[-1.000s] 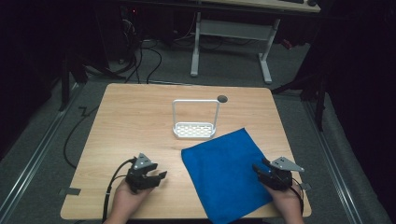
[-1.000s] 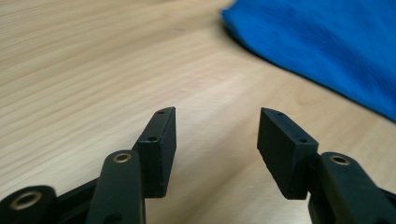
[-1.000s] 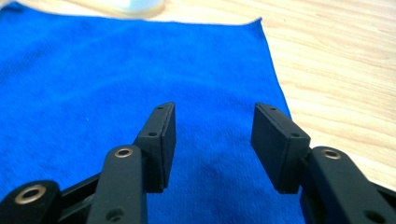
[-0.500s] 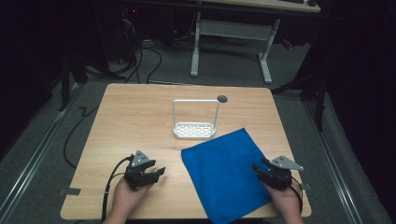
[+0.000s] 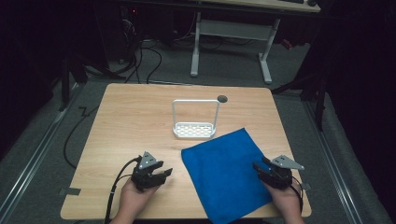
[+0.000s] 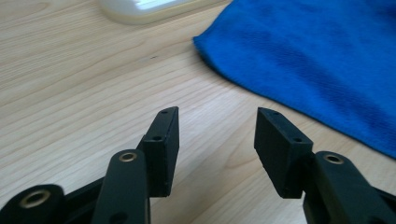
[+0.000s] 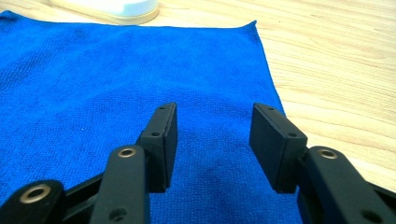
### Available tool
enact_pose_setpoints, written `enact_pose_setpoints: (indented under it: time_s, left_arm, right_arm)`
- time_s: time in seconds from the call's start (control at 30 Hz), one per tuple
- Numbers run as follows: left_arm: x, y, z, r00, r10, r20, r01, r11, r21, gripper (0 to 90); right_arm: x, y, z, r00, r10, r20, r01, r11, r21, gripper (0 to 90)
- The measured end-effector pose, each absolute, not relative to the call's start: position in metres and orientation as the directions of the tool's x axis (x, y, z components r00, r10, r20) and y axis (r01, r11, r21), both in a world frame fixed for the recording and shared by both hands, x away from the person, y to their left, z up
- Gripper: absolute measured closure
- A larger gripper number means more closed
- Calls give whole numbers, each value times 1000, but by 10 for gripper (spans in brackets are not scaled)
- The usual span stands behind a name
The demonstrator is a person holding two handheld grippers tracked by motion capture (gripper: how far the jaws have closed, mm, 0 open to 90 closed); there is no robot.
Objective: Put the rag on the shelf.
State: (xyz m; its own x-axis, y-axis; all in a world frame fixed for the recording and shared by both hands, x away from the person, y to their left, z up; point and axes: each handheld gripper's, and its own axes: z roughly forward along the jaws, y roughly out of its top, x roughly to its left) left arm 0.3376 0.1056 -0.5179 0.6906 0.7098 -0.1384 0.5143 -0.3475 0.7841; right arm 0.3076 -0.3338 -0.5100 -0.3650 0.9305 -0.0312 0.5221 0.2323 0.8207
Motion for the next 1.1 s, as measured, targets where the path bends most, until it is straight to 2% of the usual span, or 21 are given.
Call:
enact_pose_setpoints:
  time_s: [0.37, 0.67, 0.8, 0.9, 1.1]
  left_arm:
    - [326, 62, -513, 771, 617, -157, 468, -382, 797, 523]
    - [315, 26, -514, 833, 536, -133, 411, -441, 798, 530]
    - [315, 19, -516, 841, 517, -160, 422, -441, 792, 606]
    - [314, 13, -517, 851, 498, -169, 420, -449, 789, 722]
    - [311, -2, -524, 872, 467, -144, 403, -520, 753, 800]
  right_arm:
    - [308, -334, -509, -360, 932, -32, 517, 229, 825, 519]
    - [309, -333, -510, -367, 929, -39, 516, 238, 823, 519]
    - [310, -332, -510, -369, 929, -34, 520, 237, 821, 522]
    - [310, -330, -510, -373, 927, -37, 518, 241, 821, 524]
    - [310, -330, -511, -373, 927, -35, 524, 241, 817, 527]
